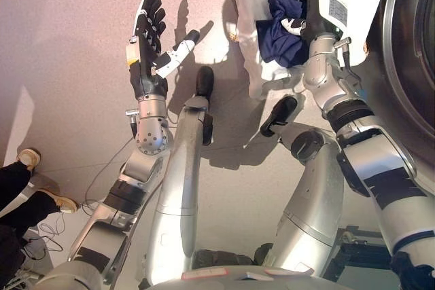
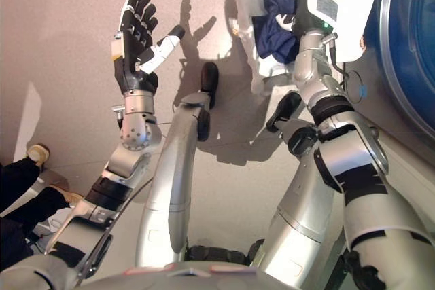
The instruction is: Put the clothes in the basket into the washing machine.
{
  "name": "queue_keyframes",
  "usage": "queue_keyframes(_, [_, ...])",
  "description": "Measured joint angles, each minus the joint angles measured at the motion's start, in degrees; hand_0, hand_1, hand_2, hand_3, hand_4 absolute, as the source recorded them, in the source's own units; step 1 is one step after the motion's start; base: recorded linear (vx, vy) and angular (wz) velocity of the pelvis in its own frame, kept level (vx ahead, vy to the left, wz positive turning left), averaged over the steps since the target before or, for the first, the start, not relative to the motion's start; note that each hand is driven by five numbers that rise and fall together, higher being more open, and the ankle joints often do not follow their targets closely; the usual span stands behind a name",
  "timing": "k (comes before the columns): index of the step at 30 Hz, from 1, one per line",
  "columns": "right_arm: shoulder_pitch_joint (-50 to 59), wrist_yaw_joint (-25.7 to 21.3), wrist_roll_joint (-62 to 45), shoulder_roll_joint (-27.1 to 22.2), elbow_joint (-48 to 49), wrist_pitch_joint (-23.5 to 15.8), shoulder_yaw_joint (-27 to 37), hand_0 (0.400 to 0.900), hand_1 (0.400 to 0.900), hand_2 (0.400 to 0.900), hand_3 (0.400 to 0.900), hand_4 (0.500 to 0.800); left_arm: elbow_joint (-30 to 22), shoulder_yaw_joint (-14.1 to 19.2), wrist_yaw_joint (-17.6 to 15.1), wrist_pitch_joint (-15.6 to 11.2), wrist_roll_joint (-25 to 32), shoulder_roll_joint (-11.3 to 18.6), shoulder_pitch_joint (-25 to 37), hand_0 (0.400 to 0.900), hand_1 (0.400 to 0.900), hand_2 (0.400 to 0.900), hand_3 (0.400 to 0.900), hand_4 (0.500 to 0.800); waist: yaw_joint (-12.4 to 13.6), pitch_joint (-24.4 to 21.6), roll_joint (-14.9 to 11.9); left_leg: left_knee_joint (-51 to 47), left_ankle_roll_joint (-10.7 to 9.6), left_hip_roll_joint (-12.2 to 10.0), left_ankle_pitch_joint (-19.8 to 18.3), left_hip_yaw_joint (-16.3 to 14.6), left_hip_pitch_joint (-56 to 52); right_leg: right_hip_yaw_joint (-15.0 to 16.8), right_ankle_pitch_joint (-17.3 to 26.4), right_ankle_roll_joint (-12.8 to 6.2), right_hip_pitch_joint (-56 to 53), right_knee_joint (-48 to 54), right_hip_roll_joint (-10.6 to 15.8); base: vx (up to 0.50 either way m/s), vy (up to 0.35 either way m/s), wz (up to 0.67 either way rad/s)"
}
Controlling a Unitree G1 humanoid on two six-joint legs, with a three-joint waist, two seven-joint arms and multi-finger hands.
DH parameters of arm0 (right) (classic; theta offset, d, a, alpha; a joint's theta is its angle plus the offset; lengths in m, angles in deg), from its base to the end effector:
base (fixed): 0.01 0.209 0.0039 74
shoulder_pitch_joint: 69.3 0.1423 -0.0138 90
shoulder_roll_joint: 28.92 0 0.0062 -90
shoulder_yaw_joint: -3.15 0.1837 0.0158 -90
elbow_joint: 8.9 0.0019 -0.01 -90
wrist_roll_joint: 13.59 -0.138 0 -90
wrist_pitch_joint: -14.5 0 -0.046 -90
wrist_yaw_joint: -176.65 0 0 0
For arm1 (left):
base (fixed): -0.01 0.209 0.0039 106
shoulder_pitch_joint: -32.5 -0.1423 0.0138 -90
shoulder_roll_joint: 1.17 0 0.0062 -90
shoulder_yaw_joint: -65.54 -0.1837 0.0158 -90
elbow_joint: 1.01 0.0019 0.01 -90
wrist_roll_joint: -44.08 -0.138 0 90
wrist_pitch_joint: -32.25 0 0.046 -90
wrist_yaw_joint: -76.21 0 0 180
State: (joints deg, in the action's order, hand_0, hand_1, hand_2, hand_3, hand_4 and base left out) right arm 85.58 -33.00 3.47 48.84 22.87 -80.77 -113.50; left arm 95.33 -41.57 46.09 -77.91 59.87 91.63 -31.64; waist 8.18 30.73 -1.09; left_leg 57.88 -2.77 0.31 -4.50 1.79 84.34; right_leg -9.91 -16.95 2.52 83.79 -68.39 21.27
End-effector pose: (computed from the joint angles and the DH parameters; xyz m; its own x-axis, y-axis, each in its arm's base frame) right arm 0.3689 -0.1855 0.1950 0.8561 -0.1062 0.5058 0.4901 0.4773 -0.7293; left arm 0.2680 0.1326 0.1325 0.8253 0.1490 0.5446 -0.1006 0.9879 -0.1177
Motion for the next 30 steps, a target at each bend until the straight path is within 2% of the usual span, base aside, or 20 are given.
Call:
queue_keyframes(5, [-5.53, 0.19, 0.14, -0.24, 8.08, 0.47, 1.82, 0.400, 0.400, 0.400, 0.400, 0.500, -0.01, 0.23, -1.31, 0.16, -0.04, -0.11, -0.06, 0.900, 0.900, 0.900, 0.900, 0.800, -1.07, -0.01, -0.02, 0.58, 0.50, -0.18, -0.11, 0.26, -0.66, -0.47, 0.17, 0.17, -1.34, 0.35, -0.18, -0.02, 0.003, -0.12])
queue_keyframes(8, [-9.14, 0.17, 0.55, -1.32, 15.62, 0.45, 3.78, 0.400, 0.400, 0.400, 0.400, 0.500, -0.01, 1.36, -2.04, 0.92, -0.08, -0.28, -0.60, 0.900, 0.900, 0.900, 0.900, 0.800, -2.75, 0.00, -0.05, 0.40, 0.77, -0.38, -0.43, 0.43, -1.95, -0.55, 0.57, -0.91, -3.23, 1.72, -0.80, -0.02, 0.013, -0.19])
queue_keyframes(11, [-11.52, 0.17, 1.43, -5.24, 23.70, 0.47, 5.90, 0.400, 0.400, 0.400, 0.400, 0.500, -0.08, 3.29, -2.20, 1.43, -0.13, -0.29, -0.71, 0.900, 0.900, 0.900, 0.900, 0.800, -4.21, -0.04, -0.13, -0.69, 1.27, -1.29, -0.67, -0.16, -3.27, -0.41, 2.12, -1.76, -4.91, 4.69, -2.12, -0.02, 0.015, -0.19])
queue_keyframes(14, [-12.15, -0.10, 1.73, -9.03, 27.77, 0.47, 8.95, 0.400, 0.400, 0.400, 0.400, 0.500, -0.12, 4.59, -2.28, 1.57, -0.15, -0.29, -0.82, 0.900, 0.900, 0.900, 0.900, 0.800, -5.83, -0.08, -0.36, -2.15, 2.22, -1.49, -0.55, -0.88, -4.82, -0.12, 3.28, -2.44, -6.53, 7.18, -2.95, -0.03, 0.018, -0.16])
queue_keyframes(16, [-12.24, -0.50, 2.27, -11.69, 28.74, 0.43, 10.96, 0.400, 0.400, 0.400, 0.400, 0.500, -0.16, 4.93, -2.22, 1.64, -0.16, -0.31, -1.20, 0.900, 0.900, 0.900, 0.900, 0.800, -6.57, -0.06, -0.40, -2.35, 2.72, -2.14, -1.02, -1.37, -5.80, -0.14, 3.94, -3.12, -7.93, 8.69, -3.47, -0.01, 0.012, -0.09])
queue_keyframes(22, [-12.43, -1.62, 8.02, -19.51, 28.18, 1.56, 12.13, 0.400, 0.400, 0.400, 0.400, 0.500, -0.48, 6.88, -1.81, 1.78, -0.20, -0.20, -1.82, 0.900, 0.900, 0.900, 0.900, 0.800, -8.31, -0.07, -0.70, -3.45, 3.24, -2.22, -1.74, -2.01, -8.00, 0.07, 4.49, -4.02, -10.48, 11.19, -3.91, 0.00, 0.007, -0.05])
queue_keyframes(25, [-10.76, -3.34, 14.54, -25.48, 23.16, 2.88, 7.92, 0.400, 0.400, 0.400, 0.400, 0.500, -0.81, 7.06, -1.02, 1.80, -0.21, 0.23, -2.25, 0.900, 0.900, 0.900, 0.900, 0.800, -8.22, -0.10, -0.79, -4.77, 3.42, -2.22, -1.69, -2.60, -9.66, 0.25, 4.85, -4.50, -11.94, 12.61, -3.87, -0.01, 0.014, -0.06])
queue_keyframes(28, [-5.30, -3.54, 21.08, -30.50, 13.79, 4.37, -0.90, 0.400, 0.400, 0.400, 0.400, 0.500, -1.00, 6.79, -0.13, 1.85, -0.22, 1.47, -2.56, 0.900, 0.900, 0.900, 0.900, 0.800, -8.09, -0.25, -1.05, -6.39, 3.70, -2.25, -1.29, -3.28, -10.68, 0.59, 5.57, -4.75, -12.54, 14.12, -3.92, -0.01, 0.000, -0.01])
queue_keyframes(30, [0.34, -2.72, 27.10, -32.20, 5.17, 5.67, -9.77, 0.400, 0.400, 0.400, 0.400, 0.500, -0.99, 6.74, 0.93, 1.99, -0.18, 2.70, -2.85, 0.900, 0.900, 0.900, 0.900, 0.800, -8.01, -0.25, -1.06, -7.22, 3.74, -2.28, -0.99, -3.35, -11.34, 0.48, 6.09, -4.90, -13.18, 15.06, -3.99, 0.00, 0.000, 0.00])
